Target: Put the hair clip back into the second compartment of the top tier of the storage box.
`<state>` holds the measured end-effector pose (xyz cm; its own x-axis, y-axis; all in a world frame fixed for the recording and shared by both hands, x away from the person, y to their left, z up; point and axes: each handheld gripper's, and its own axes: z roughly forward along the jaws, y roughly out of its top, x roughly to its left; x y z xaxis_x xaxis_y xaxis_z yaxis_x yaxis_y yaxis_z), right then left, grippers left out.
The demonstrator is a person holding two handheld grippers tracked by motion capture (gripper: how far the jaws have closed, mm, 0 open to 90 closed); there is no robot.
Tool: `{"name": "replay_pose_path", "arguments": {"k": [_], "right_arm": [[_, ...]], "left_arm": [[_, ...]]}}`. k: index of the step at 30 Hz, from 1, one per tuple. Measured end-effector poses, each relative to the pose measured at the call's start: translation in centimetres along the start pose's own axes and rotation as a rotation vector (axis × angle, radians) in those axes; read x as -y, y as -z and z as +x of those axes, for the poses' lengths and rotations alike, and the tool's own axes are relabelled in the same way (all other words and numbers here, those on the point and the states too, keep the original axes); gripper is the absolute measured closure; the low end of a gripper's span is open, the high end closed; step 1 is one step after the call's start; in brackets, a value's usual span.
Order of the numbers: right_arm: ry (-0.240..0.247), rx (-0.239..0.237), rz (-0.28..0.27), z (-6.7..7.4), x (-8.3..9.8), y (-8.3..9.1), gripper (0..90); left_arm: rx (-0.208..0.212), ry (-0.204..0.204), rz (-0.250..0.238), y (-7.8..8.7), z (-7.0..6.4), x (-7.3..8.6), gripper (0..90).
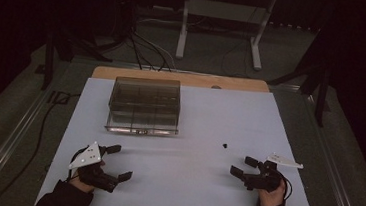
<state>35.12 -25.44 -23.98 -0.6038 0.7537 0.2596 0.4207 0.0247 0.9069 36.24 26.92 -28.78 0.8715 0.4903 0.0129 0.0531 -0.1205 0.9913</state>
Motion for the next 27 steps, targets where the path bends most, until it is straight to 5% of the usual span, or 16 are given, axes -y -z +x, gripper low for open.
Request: {"name": "replay_pose_path", "arguments": {"k": [13,27], "right_arm": [[0.010,-0.035,0.072,0.4,0.2,-1.2,0.0],[0.149,-0.072,0.049,1.9,-1.3,-1.6,0.0]], "left_arm": [[0.009,0.023,-0.007,0.3,0.1,0.3,0.5],[0.001,0.016,-0.009,0.3,0.1,0.3,0.5]]}}
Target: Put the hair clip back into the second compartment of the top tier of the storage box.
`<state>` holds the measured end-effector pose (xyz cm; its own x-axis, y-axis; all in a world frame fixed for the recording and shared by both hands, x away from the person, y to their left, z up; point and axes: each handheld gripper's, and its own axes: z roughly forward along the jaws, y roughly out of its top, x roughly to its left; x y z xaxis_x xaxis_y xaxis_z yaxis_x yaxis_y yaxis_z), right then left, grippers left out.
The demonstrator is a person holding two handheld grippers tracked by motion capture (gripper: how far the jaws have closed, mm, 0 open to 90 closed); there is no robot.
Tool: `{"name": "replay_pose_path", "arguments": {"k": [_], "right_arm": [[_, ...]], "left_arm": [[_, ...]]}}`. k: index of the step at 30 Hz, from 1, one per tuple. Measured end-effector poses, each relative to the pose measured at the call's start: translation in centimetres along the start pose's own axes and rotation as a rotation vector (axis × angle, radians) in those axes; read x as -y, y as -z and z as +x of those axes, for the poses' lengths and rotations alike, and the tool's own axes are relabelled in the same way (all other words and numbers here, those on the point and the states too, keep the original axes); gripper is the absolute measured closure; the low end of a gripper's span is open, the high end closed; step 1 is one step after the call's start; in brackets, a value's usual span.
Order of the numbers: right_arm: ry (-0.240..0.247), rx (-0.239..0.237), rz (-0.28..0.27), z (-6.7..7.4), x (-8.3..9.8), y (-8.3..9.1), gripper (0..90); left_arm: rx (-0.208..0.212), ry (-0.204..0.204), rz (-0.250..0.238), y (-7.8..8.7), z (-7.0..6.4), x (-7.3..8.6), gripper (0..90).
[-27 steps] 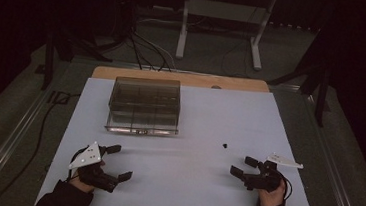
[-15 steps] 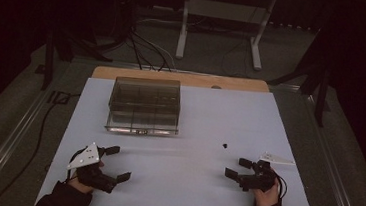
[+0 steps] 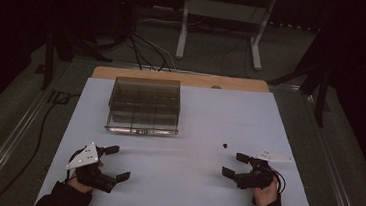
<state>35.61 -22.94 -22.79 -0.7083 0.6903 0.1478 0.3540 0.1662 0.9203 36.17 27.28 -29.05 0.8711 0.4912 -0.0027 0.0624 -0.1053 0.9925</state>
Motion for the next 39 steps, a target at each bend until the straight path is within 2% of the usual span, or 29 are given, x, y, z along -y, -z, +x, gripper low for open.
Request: {"name": "replay_pose_path", "arguments": {"k": [3,10,17,21,23,27,29,30,33,35,38,39], "right_arm": [[0.008,-0.011,-0.009,0.1,-0.4,0.0,0.0],[0.035,0.015,-0.031,-0.1,-1.4,0.3,0.0],[0.018,0.015,-0.045,-0.8,-2.0,0.2,0.0],[0.032,0.042,-0.060,-1.3,-2.4,0.2,0.0],[0.023,0.030,-0.069,-1.6,-2.5,0.1,0.0],[0.025,0.064,-0.063,-2.2,-2.6,-0.2,0.0],[0.025,0.061,-0.065,-2.4,-2.7,-0.2,0.0],[0.034,0.079,-0.063,-2.7,-2.9,-0.4,0.0],[0.035,0.083,-0.054,-3.2,-3.1,-0.7,0.0],[0.056,0.104,-0.040,-3.5,-3.1,-1.0,0.0],[0.044,0.111,-0.029,-3.9,-3.1,-1.3,0.0],[0.048,0.126,-0.017,-4.2,-3.1,-1.5,0.0]], "left_arm": [[-0.001,0.001,-0.002,0.0,0.0,0.0,0.5],[-0.001,0.001,0.002,0.0,0.1,0.1,0.5],[0.000,0.011,-0.002,0.1,0.2,0.1,0.5],[0.001,0.009,0.002,0.0,0.2,0.1,0.5],[0.006,0.011,0.002,-0.1,0.2,0.1,0.5],[0.009,0.013,-0.002,-0.1,0.2,0.1,0.5],[0.009,0.013,-0.002,-0.1,0.2,0.1,0.5],[0.009,0.012,0.000,-0.1,0.2,0.1,0.5],[0.013,0.015,-0.001,-0.1,0.2,0.1,0.5],[0.015,0.020,-0.001,-0.1,0.3,0.1,0.5],[0.016,0.019,-0.002,-0.2,0.3,0.1,0.5],[0.016,0.019,-0.002,-0.2,0.3,0.1,0.5]]}}
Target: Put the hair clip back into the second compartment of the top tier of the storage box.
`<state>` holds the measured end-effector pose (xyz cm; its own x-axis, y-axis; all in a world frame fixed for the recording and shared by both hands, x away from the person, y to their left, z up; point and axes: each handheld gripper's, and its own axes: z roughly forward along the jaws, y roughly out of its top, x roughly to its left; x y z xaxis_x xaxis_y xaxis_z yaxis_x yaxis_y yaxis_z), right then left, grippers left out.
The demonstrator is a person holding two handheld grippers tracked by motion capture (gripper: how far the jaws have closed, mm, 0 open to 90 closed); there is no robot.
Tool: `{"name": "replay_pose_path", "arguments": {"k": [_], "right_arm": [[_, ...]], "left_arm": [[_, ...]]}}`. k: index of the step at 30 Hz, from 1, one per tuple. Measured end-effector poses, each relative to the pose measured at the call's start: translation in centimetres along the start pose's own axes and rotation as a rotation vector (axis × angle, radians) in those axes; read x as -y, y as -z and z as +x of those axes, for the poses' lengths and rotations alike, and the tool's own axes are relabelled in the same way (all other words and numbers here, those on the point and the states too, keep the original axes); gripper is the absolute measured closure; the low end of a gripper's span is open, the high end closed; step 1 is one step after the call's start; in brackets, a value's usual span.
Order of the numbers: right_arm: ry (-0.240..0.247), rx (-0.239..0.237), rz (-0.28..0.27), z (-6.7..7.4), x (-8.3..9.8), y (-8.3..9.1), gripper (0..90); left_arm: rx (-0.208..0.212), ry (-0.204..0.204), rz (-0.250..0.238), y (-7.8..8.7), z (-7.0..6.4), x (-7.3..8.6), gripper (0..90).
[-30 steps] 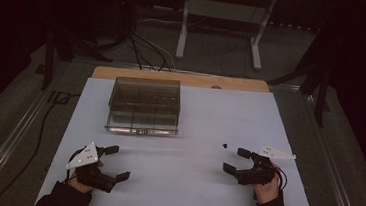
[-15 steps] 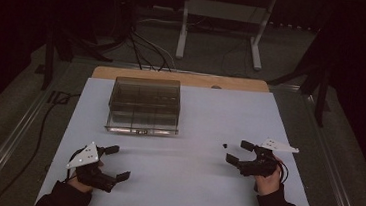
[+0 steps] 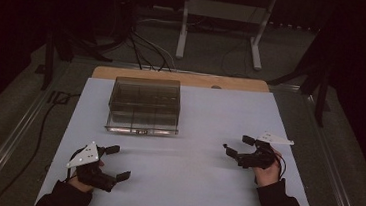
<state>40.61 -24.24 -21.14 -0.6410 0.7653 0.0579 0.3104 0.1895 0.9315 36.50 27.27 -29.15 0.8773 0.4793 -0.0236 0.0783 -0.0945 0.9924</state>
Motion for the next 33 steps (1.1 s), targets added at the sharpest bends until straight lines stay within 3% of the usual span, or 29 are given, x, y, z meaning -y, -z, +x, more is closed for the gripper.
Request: {"name": "replay_pose_path", "arguments": {"k": [8,15,21,23,33], "right_arm": [[-0.048,0.030,0.027,-0.9,-0.1,-0.8,0.0],[-0.105,0.011,0.074,-1.5,0.0,-1.6,0.0],[-0.114,0.015,0.107,-1.7,-0.2,-2.3,0.0],[-0.130,0.008,0.119,-1.7,-0.2,-2.6,3.2],[-0.142,0.118,0.150,-1.6,-0.2,-3.4,23.4]], "left_arm": [[0.002,0.002,0.000,0.0,0.0,0.0,0.5],[0.003,0.002,0.001,-0.1,0.0,0.0,0.5],[0.004,0.002,0.000,0.0,0.0,0.0,0.5],[0.005,0.002,0.000,0.0,0.0,0.0,0.5],[0.006,-0.004,0.000,0.0,0.0,0.0,0.5]]}}
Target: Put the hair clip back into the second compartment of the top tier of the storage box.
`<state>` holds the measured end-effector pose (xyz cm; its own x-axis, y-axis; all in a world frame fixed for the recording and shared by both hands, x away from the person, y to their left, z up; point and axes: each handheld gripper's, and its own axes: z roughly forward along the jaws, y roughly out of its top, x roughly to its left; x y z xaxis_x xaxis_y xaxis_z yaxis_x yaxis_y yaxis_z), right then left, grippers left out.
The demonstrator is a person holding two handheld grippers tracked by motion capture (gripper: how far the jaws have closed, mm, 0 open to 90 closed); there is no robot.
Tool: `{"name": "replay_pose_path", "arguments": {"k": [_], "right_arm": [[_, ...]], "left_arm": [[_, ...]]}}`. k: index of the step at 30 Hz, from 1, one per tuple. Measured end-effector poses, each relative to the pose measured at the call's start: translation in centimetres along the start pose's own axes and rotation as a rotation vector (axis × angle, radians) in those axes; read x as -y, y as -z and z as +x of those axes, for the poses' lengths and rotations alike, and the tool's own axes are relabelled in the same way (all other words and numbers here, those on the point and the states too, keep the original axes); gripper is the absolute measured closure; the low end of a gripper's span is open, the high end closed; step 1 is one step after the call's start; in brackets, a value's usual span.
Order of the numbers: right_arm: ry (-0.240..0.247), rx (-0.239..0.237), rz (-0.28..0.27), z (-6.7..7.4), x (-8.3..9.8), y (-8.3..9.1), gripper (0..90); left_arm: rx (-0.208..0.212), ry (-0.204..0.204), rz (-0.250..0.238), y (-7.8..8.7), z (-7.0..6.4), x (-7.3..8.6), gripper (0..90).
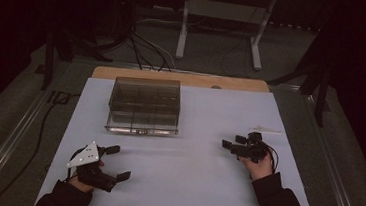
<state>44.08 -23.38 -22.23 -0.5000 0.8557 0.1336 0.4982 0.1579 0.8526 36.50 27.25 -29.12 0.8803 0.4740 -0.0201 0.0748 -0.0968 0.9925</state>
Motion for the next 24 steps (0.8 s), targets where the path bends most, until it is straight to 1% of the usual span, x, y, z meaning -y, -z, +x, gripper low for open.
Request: {"name": "replay_pose_path", "arguments": {"k": [2,4,5,6,8,9,10,12,14,16,17,18,22,24], "right_arm": [[0.009,0.009,0.020,0.1,0.1,-0.1,27.1],[0.021,0.025,0.035,0.2,0.2,-0.2,33.4],[0.024,0.026,0.042,0.3,0.2,-0.3,34.7],[0.029,0.031,0.050,0.4,0.2,-0.4,38.1],[0.041,0.043,0.063,0.7,0.2,-0.5,41.1],[0.048,0.042,0.065,0.7,0.2,-0.5,45.1],[0.055,0.040,0.071,0.8,0.2,-0.5,46.0],[0.064,0.047,0.072,0.9,0.2,-0.4,51.7],[0.075,0.061,0.077,1.1,0.2,-0.4,52.3],[0.081,0.062,0.084,1.2,0.2,-0.5,53.3],[0.086,0.068,0.085,1.3,0.3,-0.6,57.4],[0.090,0.073,0.091,1.3,0.3,-0.6,59.5],[0.107,0.092,0.107,1.4,0.3,-1.0,65.0],[0.115,0.102,0.109,1.4,0.3,-1.1,69.5]], "left_arm": [[0.000,0.000,0.000,0.0,0.0,0.0,0.5],[0.000,0.001,-0.001,0.0,0.0,0.0,0.5],[0.000,0.001,-0.001,0.0,0.0,0.0,0.5],[0.000,0.001,-0.001,0.0,0.0,0.0,0.5],[0.001,0.001,0.001,0.0,0.0,0.0,0.5],[0.001,0.000,0.000,0.0,0.0,0.0,0.5],[0.001,0.000,-0.002,0.0,0.0,0.0,0.5],[0.004,0.000,-0.003,0.0,0.0,0.0,0.5],[0.004,0.000,-0.002,0.0,0.0,0.0,0.5],[0.004,0.002,-0.004,0.0,0.0,0.0,0.5],[0.004,0.002,-0.005,0.0,0.0,0.0,0.5],[0.004,0.003,-0.005,0.0,0.0,0.0,0.5],[0.004,0.002,-0.004,0.0,0.0,0.0,0.5],[0.004,0.001,-0.004,0.0,0.0,0.0,0.5]]}}
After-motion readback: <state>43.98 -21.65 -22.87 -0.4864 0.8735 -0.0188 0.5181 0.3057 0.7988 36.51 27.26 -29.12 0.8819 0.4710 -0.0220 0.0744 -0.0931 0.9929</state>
